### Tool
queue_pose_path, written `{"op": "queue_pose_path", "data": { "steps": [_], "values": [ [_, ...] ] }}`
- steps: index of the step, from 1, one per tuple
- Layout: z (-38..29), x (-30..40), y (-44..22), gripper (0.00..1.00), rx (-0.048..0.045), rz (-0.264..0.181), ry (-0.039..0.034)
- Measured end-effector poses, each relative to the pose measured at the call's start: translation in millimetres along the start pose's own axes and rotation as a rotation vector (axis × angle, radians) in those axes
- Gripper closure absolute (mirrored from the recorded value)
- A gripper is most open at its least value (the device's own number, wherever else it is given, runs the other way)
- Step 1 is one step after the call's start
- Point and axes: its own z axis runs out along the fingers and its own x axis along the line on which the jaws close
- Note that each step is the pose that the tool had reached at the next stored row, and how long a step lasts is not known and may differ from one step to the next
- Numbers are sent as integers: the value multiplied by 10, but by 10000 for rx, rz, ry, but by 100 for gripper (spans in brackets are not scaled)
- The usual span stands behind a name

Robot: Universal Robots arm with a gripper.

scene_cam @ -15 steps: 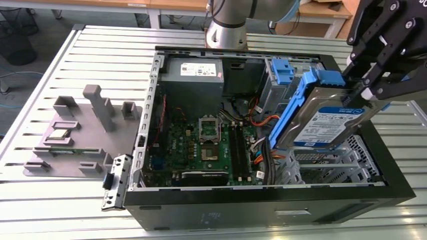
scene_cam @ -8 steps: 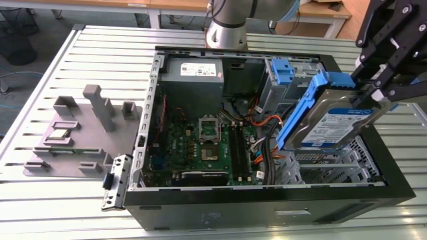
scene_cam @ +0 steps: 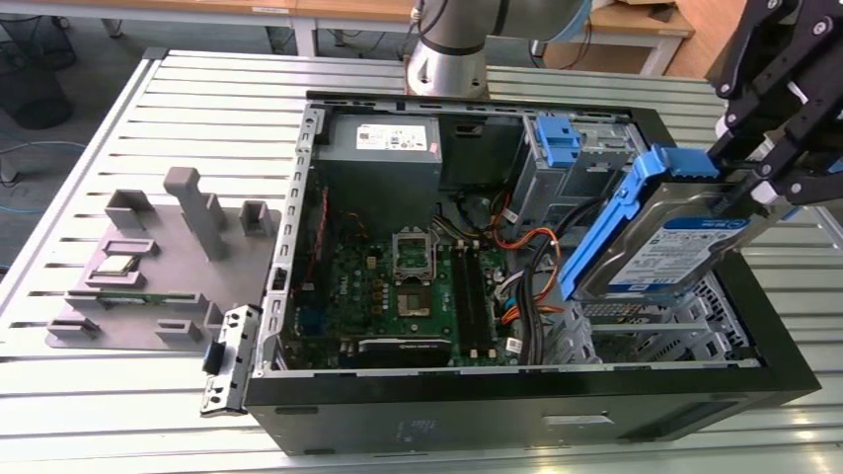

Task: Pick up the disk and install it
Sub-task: 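Insert the disk into the insertion slot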

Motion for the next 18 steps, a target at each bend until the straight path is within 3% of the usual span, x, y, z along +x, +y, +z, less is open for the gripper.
{"op": "queue_pose_path", "data": {
  "steps": [18],
  "values": [
    [79,7,-188,65,0,-3,-1]
  ]
}}
